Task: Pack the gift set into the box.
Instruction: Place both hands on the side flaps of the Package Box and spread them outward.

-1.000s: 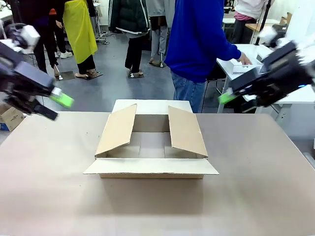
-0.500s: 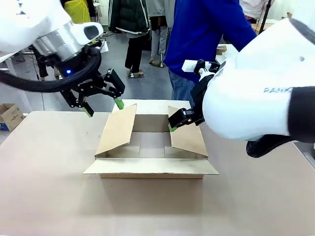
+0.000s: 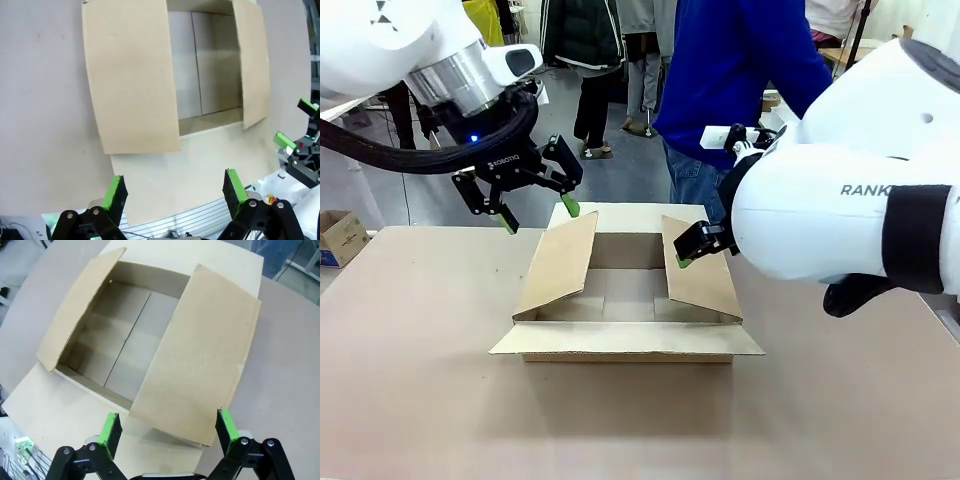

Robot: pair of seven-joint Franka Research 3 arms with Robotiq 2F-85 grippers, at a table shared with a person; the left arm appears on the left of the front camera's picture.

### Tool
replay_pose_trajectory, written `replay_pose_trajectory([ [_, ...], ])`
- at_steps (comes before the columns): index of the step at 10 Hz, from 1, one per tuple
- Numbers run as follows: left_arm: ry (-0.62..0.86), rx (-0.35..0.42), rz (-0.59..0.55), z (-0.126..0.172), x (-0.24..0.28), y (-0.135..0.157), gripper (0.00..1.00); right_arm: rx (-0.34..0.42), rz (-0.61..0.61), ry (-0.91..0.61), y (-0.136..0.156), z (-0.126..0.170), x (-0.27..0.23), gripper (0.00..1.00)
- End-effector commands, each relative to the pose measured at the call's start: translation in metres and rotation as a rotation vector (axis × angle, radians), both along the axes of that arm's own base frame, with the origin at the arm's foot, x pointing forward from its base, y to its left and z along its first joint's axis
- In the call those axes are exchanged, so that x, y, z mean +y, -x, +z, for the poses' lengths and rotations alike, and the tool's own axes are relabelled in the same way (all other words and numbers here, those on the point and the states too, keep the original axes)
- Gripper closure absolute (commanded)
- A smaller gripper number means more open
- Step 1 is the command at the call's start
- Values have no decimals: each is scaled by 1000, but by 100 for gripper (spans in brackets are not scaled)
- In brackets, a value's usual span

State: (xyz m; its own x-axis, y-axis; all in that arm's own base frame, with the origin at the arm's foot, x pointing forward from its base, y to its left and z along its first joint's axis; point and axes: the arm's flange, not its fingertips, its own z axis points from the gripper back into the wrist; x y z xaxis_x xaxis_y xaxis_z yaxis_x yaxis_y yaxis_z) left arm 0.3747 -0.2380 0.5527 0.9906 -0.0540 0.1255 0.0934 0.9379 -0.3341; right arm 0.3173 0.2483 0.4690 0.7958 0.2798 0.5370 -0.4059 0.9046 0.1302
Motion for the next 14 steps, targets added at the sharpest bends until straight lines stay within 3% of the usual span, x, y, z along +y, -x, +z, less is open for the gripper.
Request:
replay_pose_trajectory([
  [1,-2,13,7,-5,0,-7,0,0,-2,0,0,0,-1,0],
  [2,-1,-10,-37,-11,-19,-21,0,1,14,-12,3,1,-2,0],
  [4,-84,23,-16,-29,-50,-47,0,6,13,-21,37,-4,-10,0],
  [5,-134,39,4,-42,-67,-57,0,-5,-6,-59,39,-3,-16,0],
  [6,-199,39,-10,-56,-85,-66,0,2,11,2,7,4,4,0],
  [8,-343,10,1,-77,-110,-80,0,2,11,2,7,4,4,0],
  [10,-416,-42,85,-90,-120,-90,0,2,11,2,7,4,4,0],
  [14,-510,-76,163,-106,-117,-96,0,2,11,2,7,4,4,0],
])
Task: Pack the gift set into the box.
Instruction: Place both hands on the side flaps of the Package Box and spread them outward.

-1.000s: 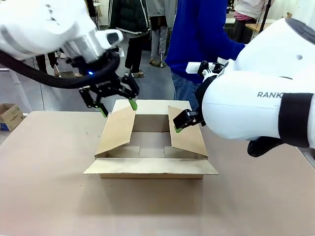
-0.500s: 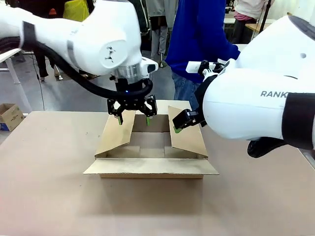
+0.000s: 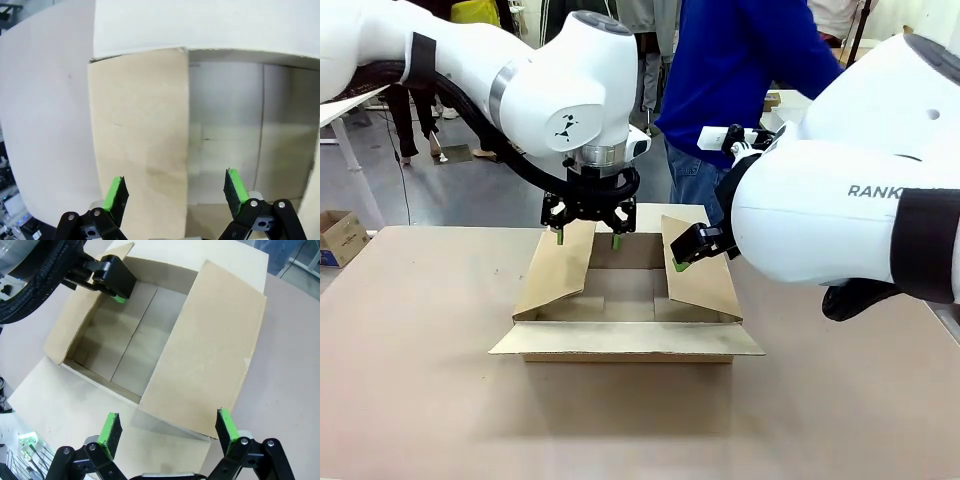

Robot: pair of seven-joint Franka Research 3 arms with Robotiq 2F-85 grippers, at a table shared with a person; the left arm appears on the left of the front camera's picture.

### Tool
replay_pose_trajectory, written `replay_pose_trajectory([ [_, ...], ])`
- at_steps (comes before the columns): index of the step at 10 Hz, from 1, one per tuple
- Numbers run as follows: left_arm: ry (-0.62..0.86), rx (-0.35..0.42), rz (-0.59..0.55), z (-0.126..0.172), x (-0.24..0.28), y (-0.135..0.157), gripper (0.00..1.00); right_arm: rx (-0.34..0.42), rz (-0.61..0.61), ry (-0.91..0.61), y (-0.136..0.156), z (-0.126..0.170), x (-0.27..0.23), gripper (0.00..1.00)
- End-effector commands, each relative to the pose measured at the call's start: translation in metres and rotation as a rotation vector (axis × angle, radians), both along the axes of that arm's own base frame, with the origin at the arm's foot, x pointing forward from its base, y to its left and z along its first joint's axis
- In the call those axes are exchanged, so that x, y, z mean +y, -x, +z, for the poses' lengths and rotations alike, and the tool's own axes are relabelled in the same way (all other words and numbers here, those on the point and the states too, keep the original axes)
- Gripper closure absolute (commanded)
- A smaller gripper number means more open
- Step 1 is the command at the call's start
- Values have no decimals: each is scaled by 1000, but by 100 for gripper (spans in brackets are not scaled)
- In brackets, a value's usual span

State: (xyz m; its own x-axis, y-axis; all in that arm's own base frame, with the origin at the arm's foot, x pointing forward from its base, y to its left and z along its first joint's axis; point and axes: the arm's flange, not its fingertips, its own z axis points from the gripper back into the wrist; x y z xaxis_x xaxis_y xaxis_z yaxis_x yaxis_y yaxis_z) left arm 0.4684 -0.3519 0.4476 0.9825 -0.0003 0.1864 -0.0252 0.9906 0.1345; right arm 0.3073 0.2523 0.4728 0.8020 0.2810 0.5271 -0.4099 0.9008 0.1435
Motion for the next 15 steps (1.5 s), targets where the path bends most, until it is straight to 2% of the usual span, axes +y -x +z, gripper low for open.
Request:
replay_pose_trajectory([
  [1,-44,-16,61,-6,1,-5,0,-13,4,10,-3,0,0,0],
  [5,-62,12,112,-18,23,-7,0,-13,4,10,-3,0,0,0],
  [11,15,-52,188,20,75,-11,0,-13,4,10,-3,0,0,0],
  [14,95,-37,274,35,123,-24,0,-13,4,10,-3,0,0,0],
  [15,151,-9,271,41,140,-26,0,-13,4,10,-3,0,0,0],
])
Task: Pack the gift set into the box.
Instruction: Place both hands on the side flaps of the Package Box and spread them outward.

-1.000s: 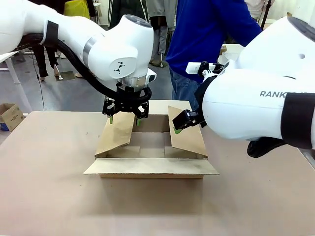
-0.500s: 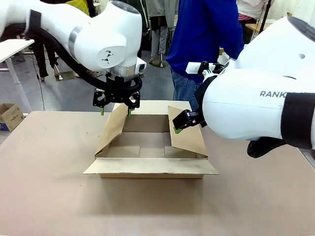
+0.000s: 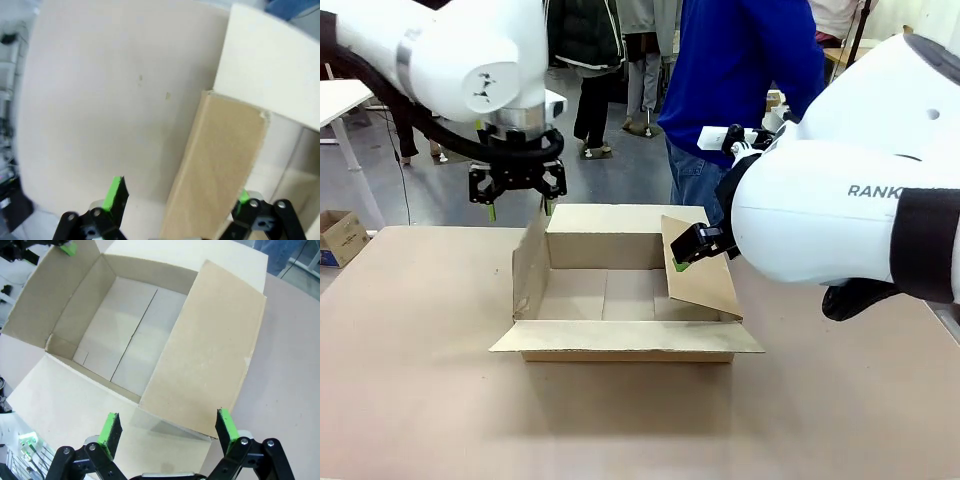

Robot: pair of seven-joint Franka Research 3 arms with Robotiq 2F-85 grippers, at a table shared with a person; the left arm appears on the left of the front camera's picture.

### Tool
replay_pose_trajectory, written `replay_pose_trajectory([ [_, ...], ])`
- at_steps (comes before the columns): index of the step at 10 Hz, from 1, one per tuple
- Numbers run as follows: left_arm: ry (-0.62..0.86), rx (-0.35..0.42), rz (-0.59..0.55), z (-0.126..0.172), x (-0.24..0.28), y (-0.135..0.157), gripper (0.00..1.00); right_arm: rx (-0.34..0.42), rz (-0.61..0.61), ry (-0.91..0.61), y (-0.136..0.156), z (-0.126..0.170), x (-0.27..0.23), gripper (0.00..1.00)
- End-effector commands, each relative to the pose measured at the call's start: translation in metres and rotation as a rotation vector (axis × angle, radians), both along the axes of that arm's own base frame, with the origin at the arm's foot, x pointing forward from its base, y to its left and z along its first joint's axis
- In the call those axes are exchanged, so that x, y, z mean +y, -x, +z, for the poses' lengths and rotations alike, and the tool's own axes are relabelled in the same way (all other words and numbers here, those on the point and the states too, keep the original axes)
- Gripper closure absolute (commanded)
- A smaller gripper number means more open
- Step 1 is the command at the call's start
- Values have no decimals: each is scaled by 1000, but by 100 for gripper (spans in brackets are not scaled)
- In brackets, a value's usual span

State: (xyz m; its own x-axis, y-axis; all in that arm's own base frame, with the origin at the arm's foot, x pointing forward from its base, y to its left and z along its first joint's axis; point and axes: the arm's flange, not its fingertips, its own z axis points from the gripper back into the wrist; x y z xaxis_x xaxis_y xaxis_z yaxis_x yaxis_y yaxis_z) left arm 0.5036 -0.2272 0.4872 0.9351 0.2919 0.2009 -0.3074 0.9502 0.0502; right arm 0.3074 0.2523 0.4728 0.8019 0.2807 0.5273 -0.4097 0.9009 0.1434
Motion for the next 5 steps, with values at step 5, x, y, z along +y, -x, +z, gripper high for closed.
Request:
replay_pose_trajectory([
  [5,273,72,-12,-17,89,-9,0,-13,4,10,-3,0,0,0],
])
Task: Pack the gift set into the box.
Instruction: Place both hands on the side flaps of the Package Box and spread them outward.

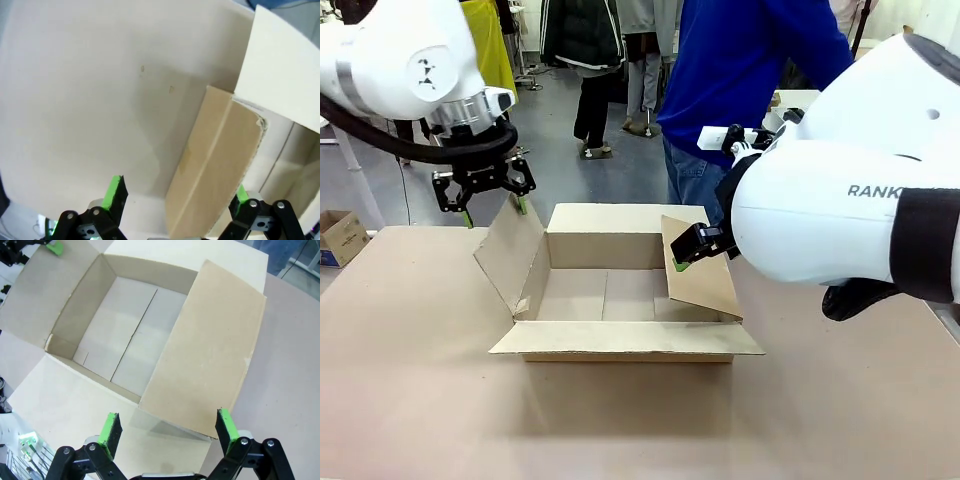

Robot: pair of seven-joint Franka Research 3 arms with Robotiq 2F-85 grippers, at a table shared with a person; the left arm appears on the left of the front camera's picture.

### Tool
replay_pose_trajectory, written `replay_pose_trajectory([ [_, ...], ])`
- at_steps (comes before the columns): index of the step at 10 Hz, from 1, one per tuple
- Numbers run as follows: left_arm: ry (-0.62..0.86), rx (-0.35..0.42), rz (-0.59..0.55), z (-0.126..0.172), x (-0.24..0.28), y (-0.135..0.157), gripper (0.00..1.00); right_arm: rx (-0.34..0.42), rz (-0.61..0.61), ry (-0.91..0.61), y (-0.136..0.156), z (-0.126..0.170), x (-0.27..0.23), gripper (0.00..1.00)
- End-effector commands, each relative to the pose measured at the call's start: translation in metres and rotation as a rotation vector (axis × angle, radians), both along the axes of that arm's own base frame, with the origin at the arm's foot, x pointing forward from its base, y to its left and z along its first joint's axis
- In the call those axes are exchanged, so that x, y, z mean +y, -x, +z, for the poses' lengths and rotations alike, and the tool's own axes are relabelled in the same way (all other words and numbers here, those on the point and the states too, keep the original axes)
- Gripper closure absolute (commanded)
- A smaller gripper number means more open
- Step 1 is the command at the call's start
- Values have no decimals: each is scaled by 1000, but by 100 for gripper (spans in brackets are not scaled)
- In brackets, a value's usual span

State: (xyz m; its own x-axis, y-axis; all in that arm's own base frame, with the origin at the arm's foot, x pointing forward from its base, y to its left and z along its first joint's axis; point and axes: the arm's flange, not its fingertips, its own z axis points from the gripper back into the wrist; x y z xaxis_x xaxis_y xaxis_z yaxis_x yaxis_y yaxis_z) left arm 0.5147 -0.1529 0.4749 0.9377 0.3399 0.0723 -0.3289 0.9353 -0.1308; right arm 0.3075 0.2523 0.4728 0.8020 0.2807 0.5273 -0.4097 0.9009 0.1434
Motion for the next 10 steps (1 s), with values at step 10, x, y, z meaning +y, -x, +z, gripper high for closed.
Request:
replay_pose_trajectory([
  [10,241,70,-252,-48,82,-7,0,-13,4,10,-3,0,0,0],
])
